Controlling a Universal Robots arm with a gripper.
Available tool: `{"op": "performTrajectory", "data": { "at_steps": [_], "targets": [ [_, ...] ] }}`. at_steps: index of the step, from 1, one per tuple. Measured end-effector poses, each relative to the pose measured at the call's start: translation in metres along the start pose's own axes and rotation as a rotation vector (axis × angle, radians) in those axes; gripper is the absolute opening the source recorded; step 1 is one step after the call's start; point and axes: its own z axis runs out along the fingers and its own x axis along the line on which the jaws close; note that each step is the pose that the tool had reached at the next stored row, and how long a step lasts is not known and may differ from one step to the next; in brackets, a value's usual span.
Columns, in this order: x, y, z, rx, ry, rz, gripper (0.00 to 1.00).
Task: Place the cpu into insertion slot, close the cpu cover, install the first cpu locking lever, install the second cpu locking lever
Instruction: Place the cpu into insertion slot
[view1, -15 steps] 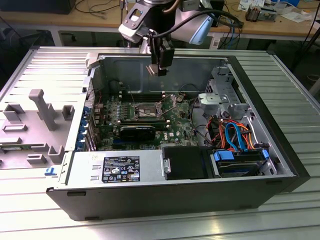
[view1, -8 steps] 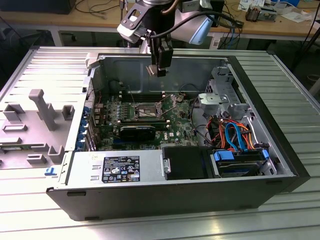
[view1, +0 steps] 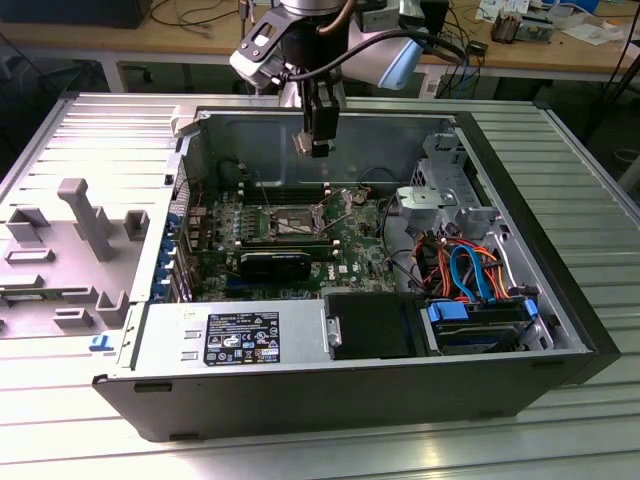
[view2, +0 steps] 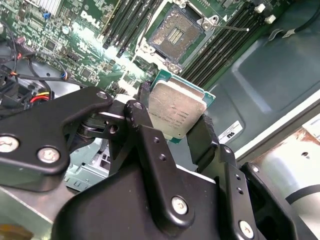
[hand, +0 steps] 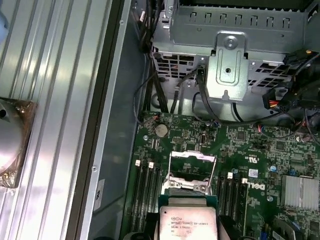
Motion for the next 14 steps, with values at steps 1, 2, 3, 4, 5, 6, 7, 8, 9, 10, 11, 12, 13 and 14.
{"op": "performTrajectory", "data": {
  "at_steps": [1,2,3,4,5,6,7,8,9,10,11,12,13,14],
  "targets": [
    [0.0000,-0.0001,0.0001,0.0002,-0.0007,0.008,0.55],
    [0.0000,-0.0001,0.0003,0.0003,-0.0011,0.014,0.55],
    [0.0000,-0.0003,0.0005,0.0003,-0.0016,0.022,0.55],
    [0.0000,-0.0004,0.0006,0.0002,-0.0019,0.026,0.55],
    [0.0000,-0.0005,0.0005,0.0002,-0.0021,0.028,0.55],
    [0.0000,-0.0005,0.0005,0.0002,-0.0022,0.028,0.55],
    [0.0000,-0.0005,0.0005,0.0001,-0.0021,0.028,0.55],
    [0.0000,-0.0005,0.0006,0.0002,-0.0021,0.029,0.55],
    [0.0000,-0.0005,0.0005,0.0001,-0.0022,0.029,0.55],
    [0.0000,-0.0005,0.0006,0.0001,-0.0021,0.029,0.55],
    [0.0000,-0.0005,0.0006,0.0001,-0.0021,0.029,0.55],
    [0.0000,-0.0005,0.0006,0.0001,-0.0021,0.029,0.55],
    [0.0000,-0.0005,0.0006,0.0002,-0.0021,0.029,0.55],
    [0.0000,-0.0005,0.0006,0.0001,-0.0021,0.029,0.55]
  ]
}}
